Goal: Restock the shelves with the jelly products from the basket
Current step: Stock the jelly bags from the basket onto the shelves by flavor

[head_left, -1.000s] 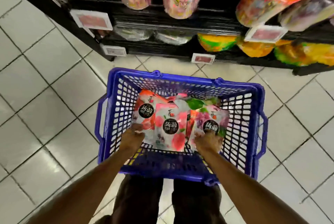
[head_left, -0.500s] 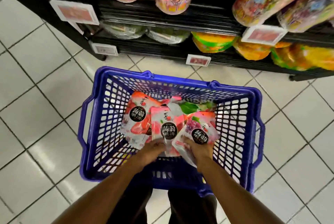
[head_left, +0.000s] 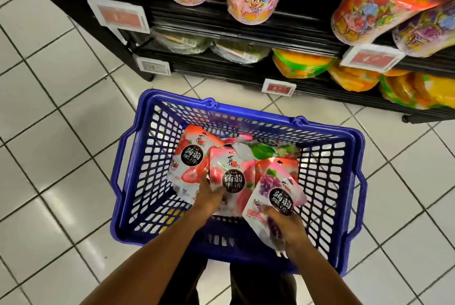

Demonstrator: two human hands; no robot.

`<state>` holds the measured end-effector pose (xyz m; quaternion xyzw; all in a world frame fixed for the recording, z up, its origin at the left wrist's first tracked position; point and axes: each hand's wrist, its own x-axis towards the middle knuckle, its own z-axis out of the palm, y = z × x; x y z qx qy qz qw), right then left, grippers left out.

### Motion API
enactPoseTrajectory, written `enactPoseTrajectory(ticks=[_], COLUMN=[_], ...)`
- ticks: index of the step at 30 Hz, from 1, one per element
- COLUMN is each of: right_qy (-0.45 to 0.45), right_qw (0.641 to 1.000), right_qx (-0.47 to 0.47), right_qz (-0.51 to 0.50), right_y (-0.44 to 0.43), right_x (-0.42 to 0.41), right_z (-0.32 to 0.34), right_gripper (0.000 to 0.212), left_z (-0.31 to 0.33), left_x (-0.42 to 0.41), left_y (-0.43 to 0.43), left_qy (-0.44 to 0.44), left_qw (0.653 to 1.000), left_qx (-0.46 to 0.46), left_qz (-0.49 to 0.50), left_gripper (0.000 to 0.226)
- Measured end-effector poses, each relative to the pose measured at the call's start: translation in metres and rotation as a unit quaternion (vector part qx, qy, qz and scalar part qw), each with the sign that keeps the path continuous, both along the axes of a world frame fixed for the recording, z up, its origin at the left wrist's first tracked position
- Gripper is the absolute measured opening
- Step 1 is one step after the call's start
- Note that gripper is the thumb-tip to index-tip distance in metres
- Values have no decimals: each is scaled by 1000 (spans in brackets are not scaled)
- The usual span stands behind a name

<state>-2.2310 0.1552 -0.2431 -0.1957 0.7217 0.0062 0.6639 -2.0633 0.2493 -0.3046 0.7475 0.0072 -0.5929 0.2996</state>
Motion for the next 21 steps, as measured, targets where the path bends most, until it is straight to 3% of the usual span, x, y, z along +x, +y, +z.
enactPoseTrajectory(ticks=[3, 6, 8, 13, 16, 18, 21], right_qy=[-1, -18, -24, -10, -3, 10, 27], right_qw=[1000, 999, 999, 999, 999, 998, 993], right_qx=[-16, -8, -5, -33, -33, -49, -80], right_qz=[18, 33, 30, -11, 0, 50, 83], right_y=[-7, -13, -18, -28, -34, -35, -32], right_x=[-6, -8, -9, -13, -13, -12, -13], right_z=[-4, -2, -2, -5, -12, -19, -33], right_gripper=[34, 32, 32, 34, 30, 27, 31], left_z=[-4, -4, 0, 0, -4, -12, -18], left_x=[-2, -18, -29, -33, -22, -9, -3], left_y=[-10, -17, -27, -48, -51, -49, -43], left_qy=[25, 40, 36, 81, 96, 32, -45], left_qw=[999, 987, 975, 955, 971, 970, 940], left_qx=[-8, -12, -26, -28, -21, -14, -46], left_qz=[33, -153, -220, -282, -216, -240, -335], left_gripper=[65, 41, 34, 42, 54, 61, 69])
